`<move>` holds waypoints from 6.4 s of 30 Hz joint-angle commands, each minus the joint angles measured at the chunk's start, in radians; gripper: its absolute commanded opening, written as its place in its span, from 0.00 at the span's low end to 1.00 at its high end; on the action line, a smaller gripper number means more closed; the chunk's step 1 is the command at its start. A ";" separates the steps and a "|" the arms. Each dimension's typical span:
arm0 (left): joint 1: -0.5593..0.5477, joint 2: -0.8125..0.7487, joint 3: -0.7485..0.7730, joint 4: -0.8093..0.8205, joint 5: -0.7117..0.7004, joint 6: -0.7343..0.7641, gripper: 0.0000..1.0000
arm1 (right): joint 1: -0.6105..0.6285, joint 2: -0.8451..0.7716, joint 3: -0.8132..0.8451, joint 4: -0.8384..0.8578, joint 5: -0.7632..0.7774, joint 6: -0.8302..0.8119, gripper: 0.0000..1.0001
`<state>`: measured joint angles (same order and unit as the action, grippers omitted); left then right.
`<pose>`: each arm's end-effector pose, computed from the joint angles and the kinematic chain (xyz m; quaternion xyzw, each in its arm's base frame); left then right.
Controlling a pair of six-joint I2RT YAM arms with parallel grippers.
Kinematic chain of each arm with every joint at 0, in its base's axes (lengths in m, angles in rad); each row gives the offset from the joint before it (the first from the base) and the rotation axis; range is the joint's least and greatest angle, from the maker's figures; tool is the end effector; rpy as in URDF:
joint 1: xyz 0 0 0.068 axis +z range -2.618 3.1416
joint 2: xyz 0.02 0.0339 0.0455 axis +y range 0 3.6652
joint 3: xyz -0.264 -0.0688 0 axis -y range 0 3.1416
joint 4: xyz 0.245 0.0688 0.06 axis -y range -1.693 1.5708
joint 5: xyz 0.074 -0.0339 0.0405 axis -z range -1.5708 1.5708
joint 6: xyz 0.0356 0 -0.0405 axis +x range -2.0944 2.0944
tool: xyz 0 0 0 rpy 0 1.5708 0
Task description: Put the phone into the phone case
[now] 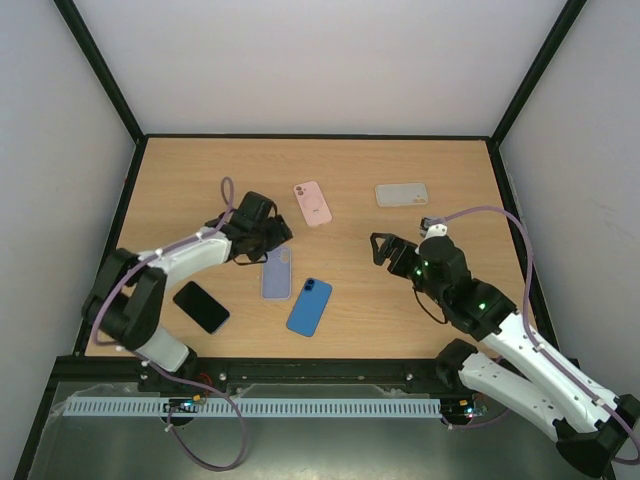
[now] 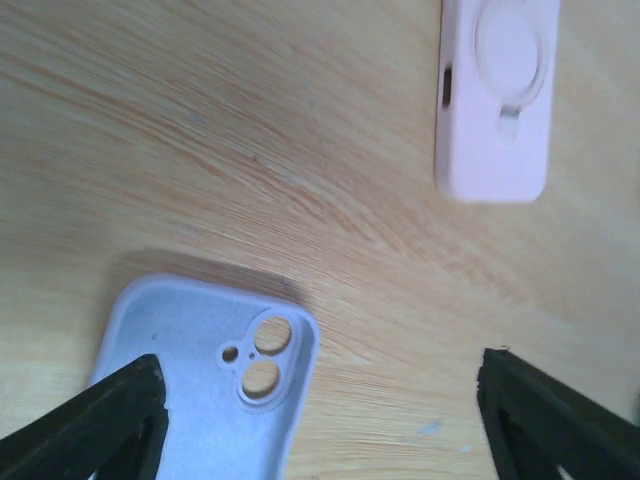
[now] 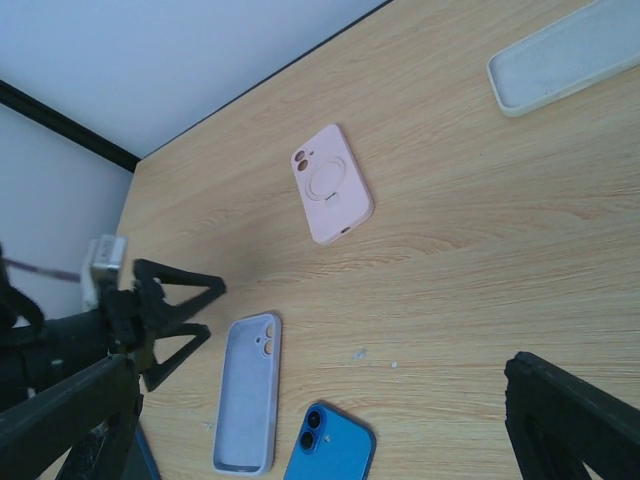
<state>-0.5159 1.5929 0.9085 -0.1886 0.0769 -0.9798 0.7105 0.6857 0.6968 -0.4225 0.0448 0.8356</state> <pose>0.2804 -0.1622 0.1851 -0.2031 0.9169 -0.2588 0.2259 0.1226 0.1034 0.2996 0.0645 0.8340 0.3690 0.4051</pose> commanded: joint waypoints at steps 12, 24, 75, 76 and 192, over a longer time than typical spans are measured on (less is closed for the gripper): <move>0.122 -0.128 -0.011 -0.486 -0.237 -0.140 1.00 | -0.004 -0.061 -0.020 0.037 -0.007 -0.053 0.98; 0.185 -0.322 -0.147 -0.603 -0.287 -0.301 0.95 | -0.004 -0.061 -0.031 0.036 0.010 -0.055 0.98; 0.327 -0.340 -0.408 -0.515 -0.131 -0.301 0.80 | -0.005 -0.067 -0.030 0.037 0.010 -0.053 0.97; 0.327 -0.343 -0.404 -0.514 -0.132 -0.300 0.78 | -0.004 -0.064 -0.029 0.039 0.007 -0.054 0.97; -0.005 -0.525 -0.314 -0.284 0.127 0.003 0.54 | 0.365 0.753 0.014 0.707 -0.438 0.135 0.37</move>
<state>-0.5068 1.0931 0.5587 -0.5125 0.1406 -1.0084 1.0622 1.3796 0.6712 0.1791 -0.3405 0.9726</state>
